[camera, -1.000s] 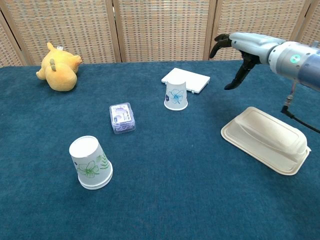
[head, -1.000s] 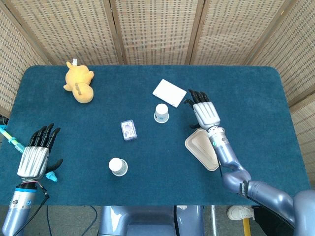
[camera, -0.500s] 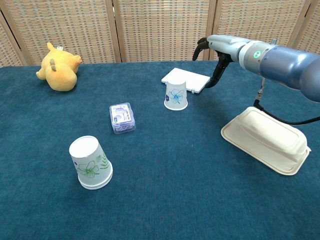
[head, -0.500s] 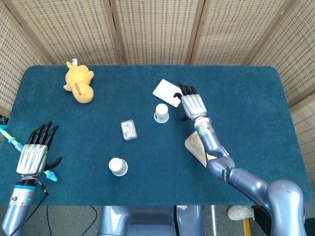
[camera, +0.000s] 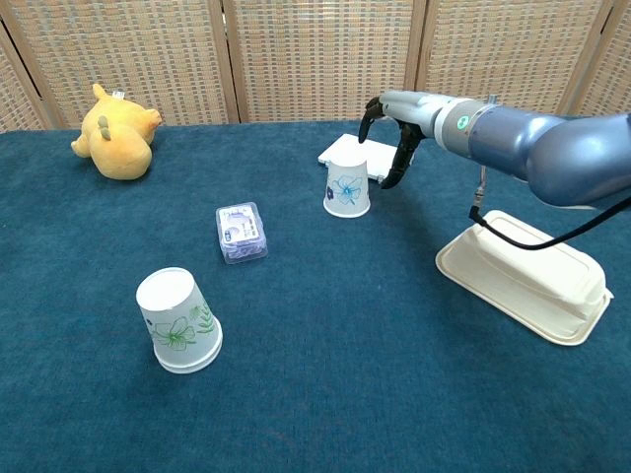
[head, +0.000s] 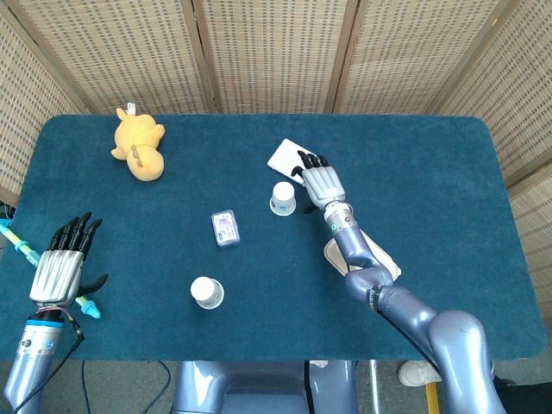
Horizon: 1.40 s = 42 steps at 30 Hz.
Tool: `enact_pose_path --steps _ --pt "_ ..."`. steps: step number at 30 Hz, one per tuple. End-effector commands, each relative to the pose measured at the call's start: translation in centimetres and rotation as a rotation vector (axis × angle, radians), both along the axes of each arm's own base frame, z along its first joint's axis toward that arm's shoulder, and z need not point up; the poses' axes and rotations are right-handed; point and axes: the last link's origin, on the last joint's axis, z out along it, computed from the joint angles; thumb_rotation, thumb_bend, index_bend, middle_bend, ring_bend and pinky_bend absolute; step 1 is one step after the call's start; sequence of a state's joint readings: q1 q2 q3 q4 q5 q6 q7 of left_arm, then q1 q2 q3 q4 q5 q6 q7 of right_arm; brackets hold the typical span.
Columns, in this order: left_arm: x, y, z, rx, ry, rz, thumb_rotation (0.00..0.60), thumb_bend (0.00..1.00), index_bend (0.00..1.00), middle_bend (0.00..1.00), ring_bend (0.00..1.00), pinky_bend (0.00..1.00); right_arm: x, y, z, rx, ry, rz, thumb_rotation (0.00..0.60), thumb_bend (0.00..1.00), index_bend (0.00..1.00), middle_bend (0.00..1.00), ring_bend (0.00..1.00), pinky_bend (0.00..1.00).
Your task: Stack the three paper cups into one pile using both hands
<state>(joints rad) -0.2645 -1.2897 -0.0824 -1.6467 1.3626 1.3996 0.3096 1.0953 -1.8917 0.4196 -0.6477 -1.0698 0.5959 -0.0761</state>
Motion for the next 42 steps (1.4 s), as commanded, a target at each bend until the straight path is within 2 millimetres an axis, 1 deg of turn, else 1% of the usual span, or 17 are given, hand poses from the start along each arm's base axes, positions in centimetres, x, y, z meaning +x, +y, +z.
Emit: enact_pose_path --steps 1,7,15,21,24,28,31,33,37,42 --pt "-0.1 0.1 0.0 0.0 0.002 0.004 0.6 0.22 0.06 0.0 0.0 0.1 0.6 -0.1 -0.9 0.02 0.005 0.005 0.6 0.2 0.33 0.02 0.0 0.12" --pt "-0.3 0.3 -0.1 -0.002 0.005 0.015 0.6 0.22 0.06 0.0 0.0 0.1 1.1 -0.3 -1.7 0.034 0.008 0.01 0.6 0.2 0.37 0.04 0.0 0.12" --pt "-0.4 0.5 -0.1 -0.004 0.004 0.021 0.6 0.22 0.06 0.0 0.0 0.1 1.6 -0.2 -2.7 0.044 0.02 0.026 0.6 0.2 0.5 0.08 0.0 0.13" --pt "-0.5 0.5 -0.1 -0.004 0.001 0.023 0.6 0.22 0.06 0.0 0.0 0.1 1.9 -0.2 -2.4 0.028 0.009 0.046 0.6 0.2 0.53 0.08 0.0 0.13" --pt "-0.4 0.5 -0.1 -0.004 -0.001 0.018 0.6 0.22 0.06 0.0 0.0 0.1 2.4 -0.4 -1.7 0.008 -0.008 0.072 0.6 0.2 0.53 0.09 0.0 0.13" --pt "-0.3 0.4 -0.2 -0.007 -0.001 0.014 0.6 0.22 0.06 0.0 0.0 0.1 3.5 -0.4 0.0 -0.029 -0.043 0.133 0.6 0.2 0.54 0.09 0.0 0.13" --pt "-0.1 0.3 -0.2 -0.008 -0.003 0.006 0.6 0.22 0.06 0.0 0.0 0.09 4.3 0.1 1.3 -0.049 -0.07 0.179 0.6 0.2 0.54 0.09 0.0 0.13" --pt "-0.1 0.2 -0.3 -0.012 -0.004 0.0 0.6 0.22 0.06 0.0 0.0 0.1 5.1 0.7 2.3 -0.058 -0.095 0.214 0.6 0.2 0.54 0.09 0.0 0.13" --pt "0.1 0.1 -0.4 -0.024 -0.003 -0.008 0.6 0.22 0.06 0.0 0.0 0.09 6.7 2.6 4.0 -0.06 -0.133 0.274 0.6 0.2 0.55 0.09 0.0 0.13" --pt "0.4 -0.3 -0.5 -0.034 -0.008 -0.03 0.6 0.22 0.06 0.0 0.0 0.09 8.7 5.5 5.2 -0.034 -0.174 0.316 0.6 0.2 0.56 0.09 0.0 0.13"
